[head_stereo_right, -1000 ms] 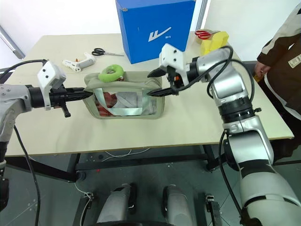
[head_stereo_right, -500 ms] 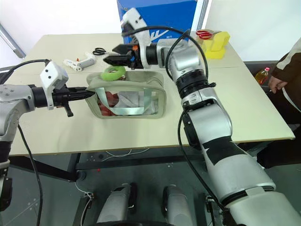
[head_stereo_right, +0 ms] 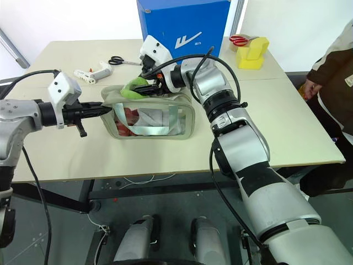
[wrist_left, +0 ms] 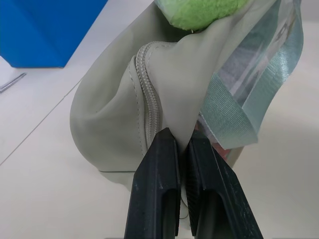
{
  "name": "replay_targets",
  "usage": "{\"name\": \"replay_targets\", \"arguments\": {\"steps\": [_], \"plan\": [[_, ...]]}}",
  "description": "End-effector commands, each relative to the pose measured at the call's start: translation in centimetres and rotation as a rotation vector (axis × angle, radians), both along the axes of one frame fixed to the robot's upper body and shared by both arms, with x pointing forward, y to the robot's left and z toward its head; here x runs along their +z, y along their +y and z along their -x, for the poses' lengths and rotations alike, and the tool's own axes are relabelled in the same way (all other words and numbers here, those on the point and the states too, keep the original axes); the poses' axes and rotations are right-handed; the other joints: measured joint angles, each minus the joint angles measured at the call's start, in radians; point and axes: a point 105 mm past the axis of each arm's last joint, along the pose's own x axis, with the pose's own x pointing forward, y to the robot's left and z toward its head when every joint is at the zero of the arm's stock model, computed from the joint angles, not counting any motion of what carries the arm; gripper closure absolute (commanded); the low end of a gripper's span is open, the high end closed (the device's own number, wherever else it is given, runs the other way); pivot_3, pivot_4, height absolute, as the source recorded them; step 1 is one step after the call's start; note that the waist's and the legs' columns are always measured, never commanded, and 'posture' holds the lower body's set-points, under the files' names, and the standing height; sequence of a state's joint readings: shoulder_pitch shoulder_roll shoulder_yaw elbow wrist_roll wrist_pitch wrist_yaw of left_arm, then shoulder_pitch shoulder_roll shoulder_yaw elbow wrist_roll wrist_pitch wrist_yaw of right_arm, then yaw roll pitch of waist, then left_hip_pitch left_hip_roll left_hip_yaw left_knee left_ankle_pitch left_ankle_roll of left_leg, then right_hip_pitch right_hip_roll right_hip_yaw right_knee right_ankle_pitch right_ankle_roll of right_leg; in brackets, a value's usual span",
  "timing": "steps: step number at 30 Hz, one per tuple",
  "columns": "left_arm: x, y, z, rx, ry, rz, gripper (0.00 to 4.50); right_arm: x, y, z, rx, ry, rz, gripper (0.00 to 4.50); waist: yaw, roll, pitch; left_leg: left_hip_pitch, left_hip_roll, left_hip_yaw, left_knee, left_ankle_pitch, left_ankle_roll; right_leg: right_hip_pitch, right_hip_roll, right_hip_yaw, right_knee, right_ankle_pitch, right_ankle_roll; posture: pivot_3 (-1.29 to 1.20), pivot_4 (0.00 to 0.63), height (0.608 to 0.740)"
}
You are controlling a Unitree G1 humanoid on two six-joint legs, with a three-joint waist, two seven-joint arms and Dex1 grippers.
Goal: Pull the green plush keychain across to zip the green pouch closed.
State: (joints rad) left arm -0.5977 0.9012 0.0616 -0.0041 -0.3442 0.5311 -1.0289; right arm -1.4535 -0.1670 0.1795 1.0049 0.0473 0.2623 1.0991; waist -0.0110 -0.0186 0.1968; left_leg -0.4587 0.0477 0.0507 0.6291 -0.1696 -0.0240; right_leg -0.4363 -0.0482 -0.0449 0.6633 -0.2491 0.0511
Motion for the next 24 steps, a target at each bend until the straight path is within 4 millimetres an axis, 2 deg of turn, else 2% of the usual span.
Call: {"name": "replay_targets", "arguments": {"steps": [1,3,4,6,10,14,16,24], "plan": [[0.4,-0.5,-0.1,-0.016,-0.022,-0.003,4.50,1.6,-0.6,0.3,0.020,-0.023,-0.030,3.28,0.000,0.000,0.000,0.000,0.000,0.000,0.000,0.000,0.000,0.000,0.000,0.000,0.000,0.000,0.000,0.00,0.150,0.740],[0.3,-0.5,-0.2,-0.017,-0.022,-0.001,4.50,2.2,-1.4,0.5,0.024,-0.014,-0.039,4.33,0.001,0.000,0.000,0.000,0.000,0.000,0.000,0.000,0.000,0.000,0.000,0.000,0.000,0.000,0.000,0.00,0.150,0.740],[0.3,-0.5,-0.3,-0.016,-0.023,-0.001,4.50,2.4,-1.7,0.6,0.026,-0.008,-0.042,4.44,0.002,0.000,0.000,0.000,0.000,0.000,0.000,0.000,0.000,0.000,0.000,0.000,0.000,0.000,0.000,0.00,0.150,0.740],[0.2,-0.5,-0.4,-0.016,-0.023,0.000,4.50,2.6,-2.6,0.7,0.016,0.000,-0.046,4.44,0.002,0.000,0.000,0.000,0.000,0.000,0.000,0.000,0.000,0.000,0.000,0.000,0.000,0.000,0.000,0.00,0.150,0.740],[0.1,-0.6,-0.5,-0.017,-0.026,0.001,4.50,4.2,-5.8,0.6,-0.076,-0.052,-0.057,4.44,0.005,0.000,0.000,0.000,0.000,0.000,0.000,0.000,0.000,0.000,0.000,0.000,0.000,0.000,0.000,0.00,0.150,0.740],[0.1,-0.4,-0.5,-0.013,-0.028,-0.001,4.50,5.8,-8.7,0.7,-0.184,-0.223,-0.021,4.44,0.002,0.000,0.000,0.000,0.000,0.000,0.000,0.000,0.000,0.000,-0.001,0.000,0.000,0.000,0.000,0.00,0.150,0.740],[0.1,-0.2,-0.5,-0.010,-0.030,-0.004,4.50,6.2,-11.0,0.4,-0.287,-0.316,0.010,4.44,0.002,0.000,0.000,0.000,0.000,0.000,0.000,0.000,0.000,0.000,-0.001,0.000,0.000,0.000,0.000,0.00,0.150,0.740],[0.0,-0.2,-0.6,-0.008,-0.019,-0.003,4.50,5.1,-18.0,-0.7,-0.575,-0.525,0.192,4.44,0.000,0.000,0.000,0.000,0.000,0.001,0.000,0.000,0.000,-0.001,-0.001,0.000,0.000,-0.001,-0.002,0.00,0.150,0.740]]}}
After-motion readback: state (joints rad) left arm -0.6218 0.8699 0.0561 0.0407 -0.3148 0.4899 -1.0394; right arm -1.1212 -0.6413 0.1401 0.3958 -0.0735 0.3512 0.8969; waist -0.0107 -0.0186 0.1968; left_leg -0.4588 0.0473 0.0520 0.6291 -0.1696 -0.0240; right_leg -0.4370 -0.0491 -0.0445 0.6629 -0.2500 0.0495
